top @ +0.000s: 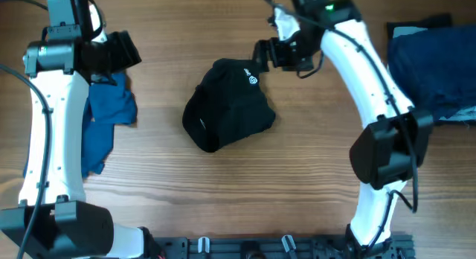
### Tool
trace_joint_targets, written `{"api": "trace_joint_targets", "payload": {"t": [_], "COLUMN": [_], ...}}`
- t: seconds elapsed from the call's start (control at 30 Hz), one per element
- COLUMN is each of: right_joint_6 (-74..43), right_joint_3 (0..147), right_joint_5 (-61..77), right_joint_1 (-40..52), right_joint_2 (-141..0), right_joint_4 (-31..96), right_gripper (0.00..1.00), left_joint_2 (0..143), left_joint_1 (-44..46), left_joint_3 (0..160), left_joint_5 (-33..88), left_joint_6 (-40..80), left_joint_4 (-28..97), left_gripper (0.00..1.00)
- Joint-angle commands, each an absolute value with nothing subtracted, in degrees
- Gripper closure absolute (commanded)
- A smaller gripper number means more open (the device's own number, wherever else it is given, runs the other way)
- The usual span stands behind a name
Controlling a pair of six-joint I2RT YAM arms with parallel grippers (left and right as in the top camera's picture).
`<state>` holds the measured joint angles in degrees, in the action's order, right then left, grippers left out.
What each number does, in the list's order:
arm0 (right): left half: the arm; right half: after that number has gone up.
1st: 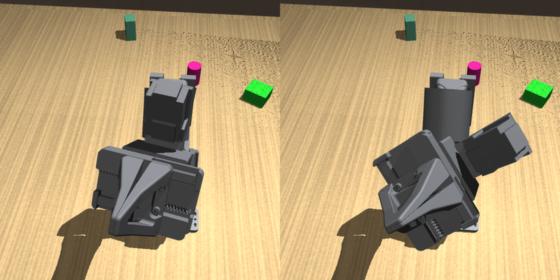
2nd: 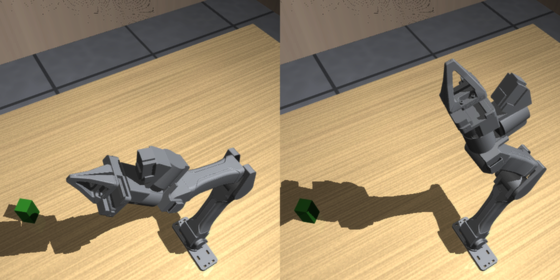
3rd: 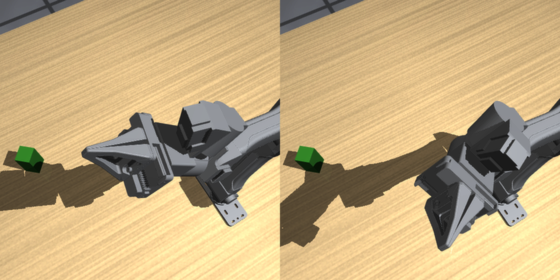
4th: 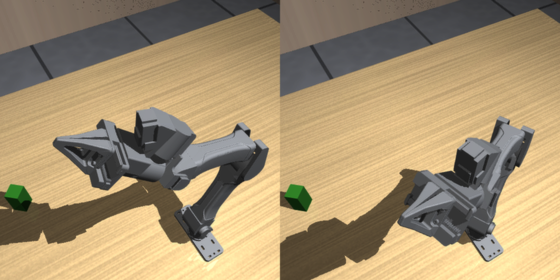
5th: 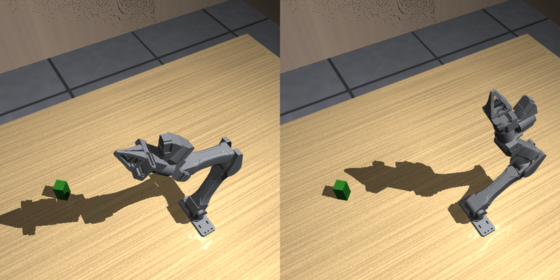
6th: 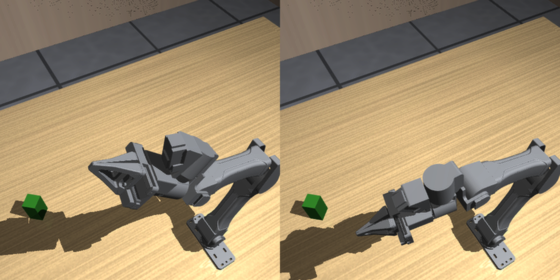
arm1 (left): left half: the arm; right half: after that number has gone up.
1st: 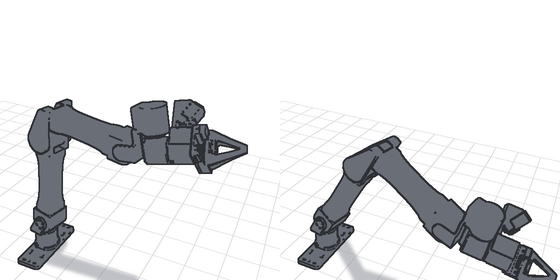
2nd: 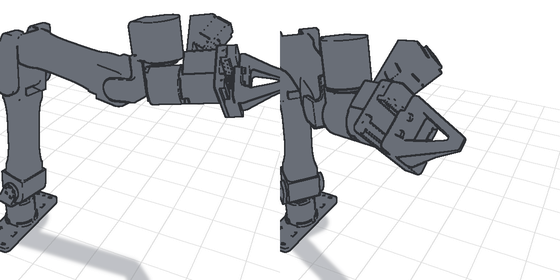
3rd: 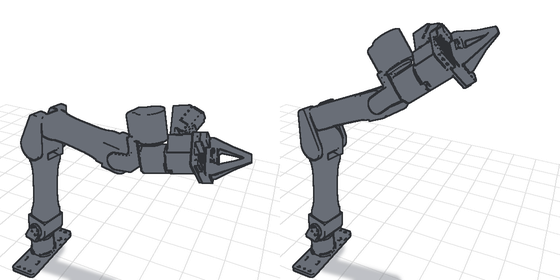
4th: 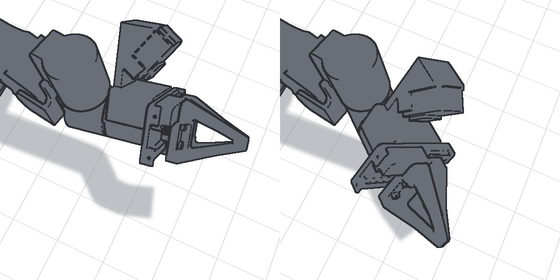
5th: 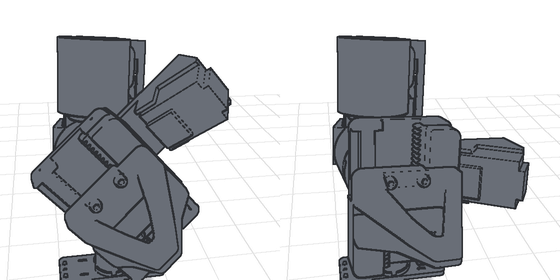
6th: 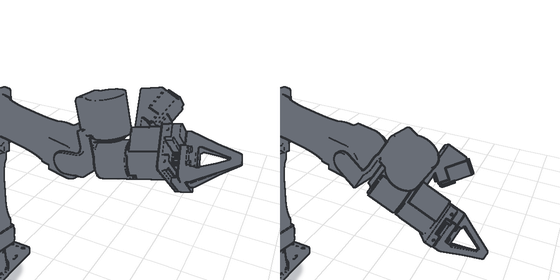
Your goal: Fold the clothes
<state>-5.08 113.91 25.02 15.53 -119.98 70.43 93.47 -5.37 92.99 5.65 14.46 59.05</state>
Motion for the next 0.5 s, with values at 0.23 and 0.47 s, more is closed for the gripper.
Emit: {"api": "trace_joint_targets", "payload": {"t": [0.23, 0.47], "right_joint_6": [6.39, 8.01], "right_joint_3": [101.08, 94.26], "right_joint_5": [39.77, 43.79], "right_joint_1": [7.84, 7.86], "right_joint_2": [-123.07, -123.24], "right_joint_4": [64.73, 57.89], "right_gripper": [0.00, 0.00], "left_joint_2": [99.02, 101.27], "left_joint_1": [-5.48, -5.45], "left_joint_3": [93.32, 93.32], "left_joint_5": [7.03, 9.26], "left_joint_6": [13.72, 13.72], "left_joint_4": [60.77, 60.88], "left_gripper": [0.21, 0.21]}}
